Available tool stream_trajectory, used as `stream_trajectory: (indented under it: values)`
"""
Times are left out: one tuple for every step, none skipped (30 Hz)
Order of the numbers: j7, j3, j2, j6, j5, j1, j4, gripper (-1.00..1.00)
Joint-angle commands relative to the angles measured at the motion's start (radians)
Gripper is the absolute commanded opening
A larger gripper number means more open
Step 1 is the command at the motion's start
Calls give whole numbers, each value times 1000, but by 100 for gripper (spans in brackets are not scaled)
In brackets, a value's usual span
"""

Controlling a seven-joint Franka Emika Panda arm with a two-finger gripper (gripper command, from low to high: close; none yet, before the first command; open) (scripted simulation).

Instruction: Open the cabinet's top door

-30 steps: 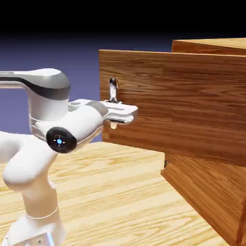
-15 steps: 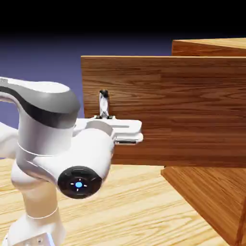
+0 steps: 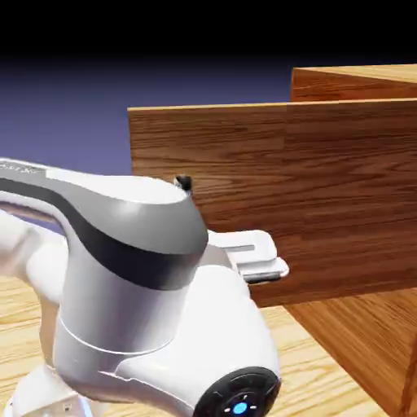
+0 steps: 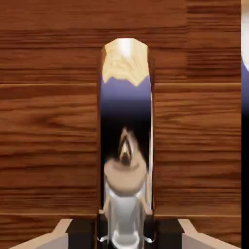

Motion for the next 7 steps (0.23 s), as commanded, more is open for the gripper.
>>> stream_trajectory:
  values:
    - [8,-22,-10,-19,-9,36,33,-100]
    - [17,-43,-21,-37,-17,72,67,-100]
    - [27,-63,-33,-55,-25,109,102,-100]
    - [38,-83,-45,-74,-33,145,137,-100]
    - [49,-100,-59,-93,-40,181,173,-100]
    - [61,-117,-72,-112,-46,215,210,-100]
    - [72,-132,-86,-131,-52,249,245,-100]
